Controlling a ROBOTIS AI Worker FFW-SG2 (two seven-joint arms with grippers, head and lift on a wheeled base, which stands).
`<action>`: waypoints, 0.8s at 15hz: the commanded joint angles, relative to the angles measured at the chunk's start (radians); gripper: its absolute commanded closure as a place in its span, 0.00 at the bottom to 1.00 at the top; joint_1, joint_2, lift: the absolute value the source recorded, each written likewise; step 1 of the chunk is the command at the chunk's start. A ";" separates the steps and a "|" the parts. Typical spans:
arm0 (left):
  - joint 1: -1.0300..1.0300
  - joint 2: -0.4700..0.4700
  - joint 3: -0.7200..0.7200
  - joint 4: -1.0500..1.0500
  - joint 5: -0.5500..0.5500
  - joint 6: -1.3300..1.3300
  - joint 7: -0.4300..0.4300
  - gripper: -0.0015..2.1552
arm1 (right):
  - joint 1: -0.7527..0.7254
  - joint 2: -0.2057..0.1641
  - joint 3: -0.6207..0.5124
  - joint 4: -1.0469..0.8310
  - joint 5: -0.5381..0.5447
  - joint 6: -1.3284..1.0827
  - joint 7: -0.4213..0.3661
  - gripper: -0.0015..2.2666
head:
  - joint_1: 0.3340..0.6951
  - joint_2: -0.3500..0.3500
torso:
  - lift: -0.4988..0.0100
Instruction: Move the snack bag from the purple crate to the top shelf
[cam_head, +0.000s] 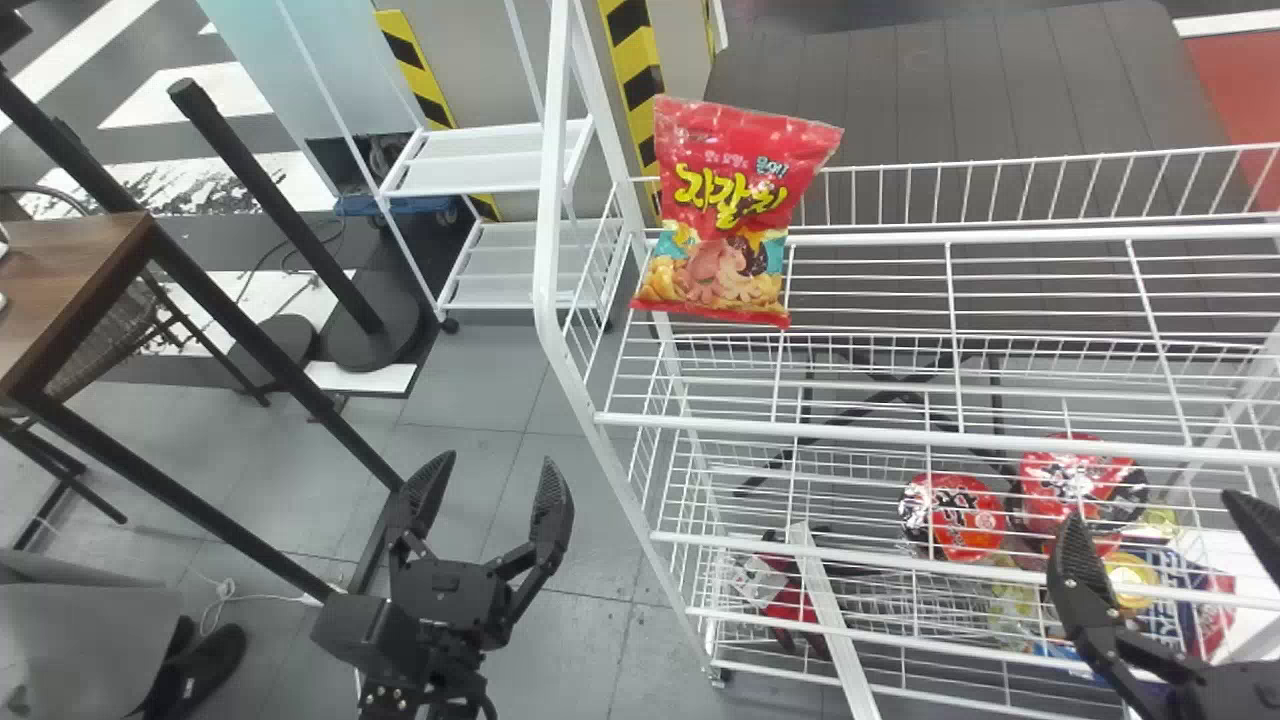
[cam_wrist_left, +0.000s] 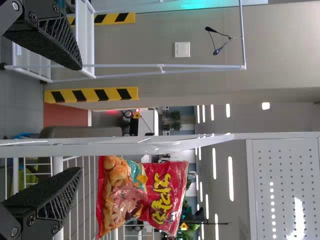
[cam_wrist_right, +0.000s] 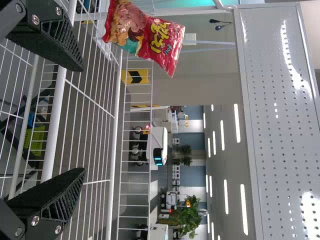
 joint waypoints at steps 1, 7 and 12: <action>0.000 0.000 0.000 0.001 0.000 -0.001 0.000 0.05 | 0.000 0.001 0.004 0.000 0.000 -0.005 -0.007 0.05 | 1.00 0.92 | 0.97; 0.000 0.000 0.000 0.001 0.000 -0.001 0.000 0.05 | 0.000 0.001 0.015 0.000 -0.003 0.001 -0.019 0.05 | 1.00 0.93 | 0.92; -0.001 0.000 0.000 0.001 0.000 -0.004 0.000 0.05 | 0.002 0.001 0.014 0.000 -0.003 0.004 -0.019 0.05 | 1.00 0.93 | 0.88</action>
